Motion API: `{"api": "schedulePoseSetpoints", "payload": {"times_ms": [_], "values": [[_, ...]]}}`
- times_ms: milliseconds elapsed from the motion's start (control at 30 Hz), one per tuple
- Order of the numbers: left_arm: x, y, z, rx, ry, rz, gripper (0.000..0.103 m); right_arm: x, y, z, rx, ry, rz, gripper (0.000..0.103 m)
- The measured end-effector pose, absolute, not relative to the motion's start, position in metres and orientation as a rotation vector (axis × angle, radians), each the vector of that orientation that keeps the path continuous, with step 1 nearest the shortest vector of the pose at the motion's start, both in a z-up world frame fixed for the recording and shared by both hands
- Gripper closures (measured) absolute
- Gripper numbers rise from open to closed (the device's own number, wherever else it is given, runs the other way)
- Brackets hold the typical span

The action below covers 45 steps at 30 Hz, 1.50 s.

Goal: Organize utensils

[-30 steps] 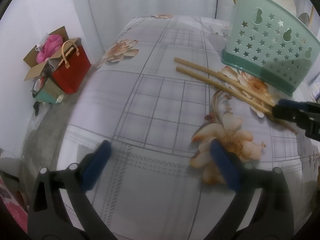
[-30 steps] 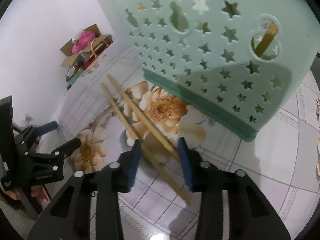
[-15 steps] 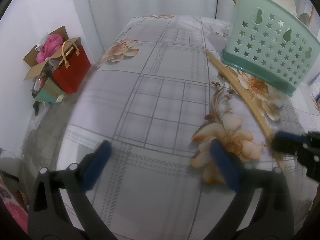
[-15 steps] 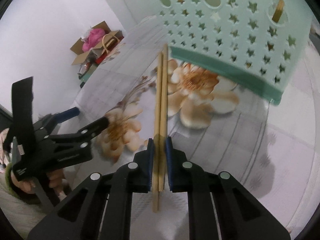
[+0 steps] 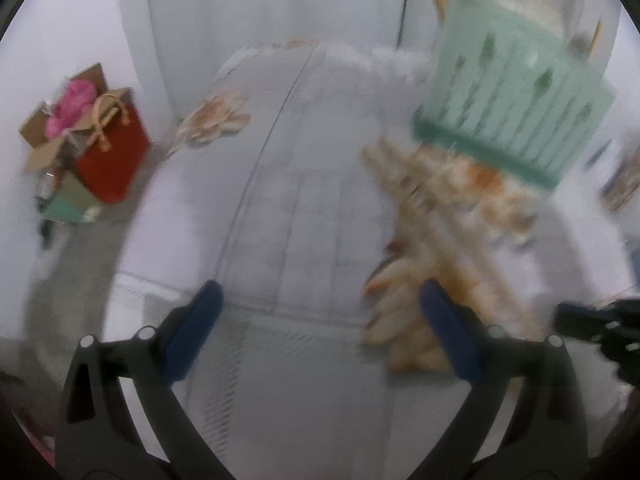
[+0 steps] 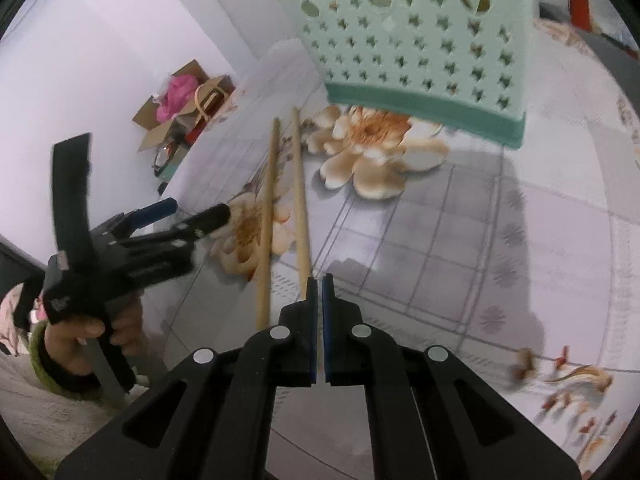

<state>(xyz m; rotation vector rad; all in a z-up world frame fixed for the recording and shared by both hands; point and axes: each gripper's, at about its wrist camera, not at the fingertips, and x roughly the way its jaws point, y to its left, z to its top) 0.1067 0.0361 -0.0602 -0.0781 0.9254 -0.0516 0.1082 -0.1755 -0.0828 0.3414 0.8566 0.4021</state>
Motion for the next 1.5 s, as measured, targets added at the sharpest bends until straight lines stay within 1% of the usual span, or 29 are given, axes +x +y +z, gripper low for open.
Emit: {"api": "schedulePoseSetpoints", "payload": {"times_ms": [100,133,167,233,267,367,467,500,567,633,667,700,733,900,967,1000,1033,1167,1367,1400,1433,1467,1500], "values": [[0.107,0.028,-0.051,-0.105,0.883,-0.125,0.009,0.109,-0.179,-0.08,0.317,0.841,0.381,0.099],[0.108,0.022,-0.05,-0.092,0.877,-0.146,0.012,0.112,-0.178,-0.08,0.31,0.842,0.377,0.099],[0.109,0.017,-0.05,-0.078,0.874,-0.161,0.024,0.113,-0.179,-0.08,0.308,0.842,0.375,0.099],[0.114,0.007,-0.053,-0.057,0.889,-0.191,0.037,0.115,-0.179,-0.079,0.302,0.836,0.369,0.099],[0.116,0.003,-0.056,-0.053,0.901,-0.205,0.048,0.115,-0.179,-0.078,0.299,0.831,0.365,0.099],[0.125,-0.008,-0.063,-0.034,0.926,-0.23,0.061,0.115,-0.18,-0.077,0.305,0.821,0.358,0.099],[0.129,-0.013,-0.067,-0.014,0.94,-0.234,0.069,0.114,-0.182,-0.076,0.308,0.815,0.352,0.099],[0.13,-0.013,-0.068,-0.012,0.939,-0.233,0.071,0.113,-0.182,-0.075,0.308,0.814,0.351,0.097],[0.131,-0.013,-0.068,0.003,0.941,-0.22,0.083,0.115,-0.182,-0.074,0.303,0.812,0.352,0.089],[0.131,-0.01,-0.068,-0.001,0.948,-0.216,0.089,0.119,-0.178,-0.073,0.286,0.812,0.357,0.08],[0.132,-0.008,-0.068,-0.01,0.953,-0.215,0.091,0.122,-0.174,-0.072,0.271,0.812,0.367,0.078],[0.133,-0.007,-0.069,-0.018,0.957,-0.214,0.092,0.125,-0.169,-0.072,0.253,0.813,0.376,0.075],[0.133,-0.004,-0.069,-0.031,0.964,-0.212,0.094,0.131,-0.162,-0.07,0.225,0.814,0.385,0.074],[0.128,0.008,-0.069,-0.035,0.969,-0.209,0.097,0.152,-0.134,-0.07,0.072,0.809,0.36,0.074],[0.123,0.013,-0.068,-0.042,0.971,-0.212,0.098,0.157,-0.125,-0.073,0.015,0.806,0.347,0.078],[0.121,0.014,-0.067,-0.045,0.972,-0.213,0.098,0.157,-0.123,-0.072,0.003,0.803,0.354,0.091],[0.118,0.016,-0.067,-0.049,0.975,-0.217,0.098,0.156,-0.122,-0.072,0.004,0.809,0.362,0.097],[0.106,0.017,-0.066,-0.068,1.002,-0.246,0.098,0.146,-0.134,-0.073,0.055,0.827,0.357,0.097],[0.091,0.018,-0.066,-0.134,1.031,-0.302,0.097,0.106,-0.167,-0.084,0.146,0.874,0.31,0.097],[0.09,0.018,-0.064,-0.141,1.025,-0.309,0.097,0.102,-0.171,-0.086,0.16,0.886,0.317,0.097],[0.089,0.018,-0.063,-0.14,1.022,-0.313,0.092,0.097,-0.175,-0.087,0.175,0.9,0.321,0.096],[0.09,0.017,-0.062,-0.137,1.016,-0.315,0.085,0.096,-0.177,-0.087,0.18,0.902,0.322,0.095],[0.092,0.016,-0.06,-0.134,1.011,-0.315,0.081,0.095,-0.179,-0.087,0.181,0.901,0.326,0.095]]}}
